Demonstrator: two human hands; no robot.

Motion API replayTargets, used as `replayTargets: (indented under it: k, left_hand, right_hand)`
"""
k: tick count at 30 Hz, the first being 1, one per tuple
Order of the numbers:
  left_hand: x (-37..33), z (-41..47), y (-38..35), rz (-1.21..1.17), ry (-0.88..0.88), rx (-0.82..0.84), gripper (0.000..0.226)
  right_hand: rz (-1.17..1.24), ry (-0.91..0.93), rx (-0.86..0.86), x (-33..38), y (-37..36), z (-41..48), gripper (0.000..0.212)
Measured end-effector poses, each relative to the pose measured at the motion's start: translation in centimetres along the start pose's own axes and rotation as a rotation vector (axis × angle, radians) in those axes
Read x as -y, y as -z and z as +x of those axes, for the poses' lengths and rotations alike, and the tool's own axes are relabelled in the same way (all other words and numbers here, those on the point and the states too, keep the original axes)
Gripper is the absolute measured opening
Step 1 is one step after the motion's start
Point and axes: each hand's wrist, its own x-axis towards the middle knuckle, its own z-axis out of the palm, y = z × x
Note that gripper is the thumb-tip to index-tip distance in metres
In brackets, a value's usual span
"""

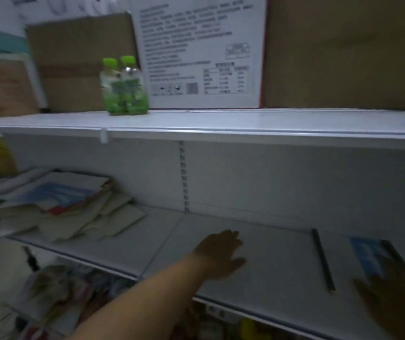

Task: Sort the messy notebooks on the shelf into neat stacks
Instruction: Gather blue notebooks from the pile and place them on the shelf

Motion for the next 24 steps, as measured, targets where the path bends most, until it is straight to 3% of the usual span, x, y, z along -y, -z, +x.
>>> replayTargets:
  k: [3, 6, 9, 12, 16, 24]
  left_hand:
    - [9.5, -5.9, 4.9, 0.133, 0.22, -0.049, 0.06]
    - [17.4, -12.3, 8.2, 0.277, 0.403, -0.018, 0.061]
    - [22.6, -18.4, 10.2, 0.203, 0.555, -0.087, 0.063]
    - [26.0, -24.0, 10.9, 0.164, 0.594, -0.098, 0.062]
    - [30.5, -31.0, 10.8, 0.14, 0.662, -0.09, 0.06]
    - [39.0, -36.4, 11.5, -0.051, 0.809, -0.185, 0.061]
  right_hand:
    - [-0.025, 0.214, -0.073, 10.8, 2.4, 0.1, 0.087]
    - [-0.032, 0.457, 0.032, 26.4, 5.5, -1.0, 0.108]
    - [0.038, 0.63, 0.203, 39.8, 5.6, -1.8, 0.082]
    - [0.041, 0.832, 0.188, 50.5, 5.5, -3.4, 0.058]
    - [0.009, 0.987, 0.182, 59.4, 3.9, -4.9, 0.053]
    - [-0.081, 1.037, 0.24, 69.5, 1.8, -2.8, 0.048]
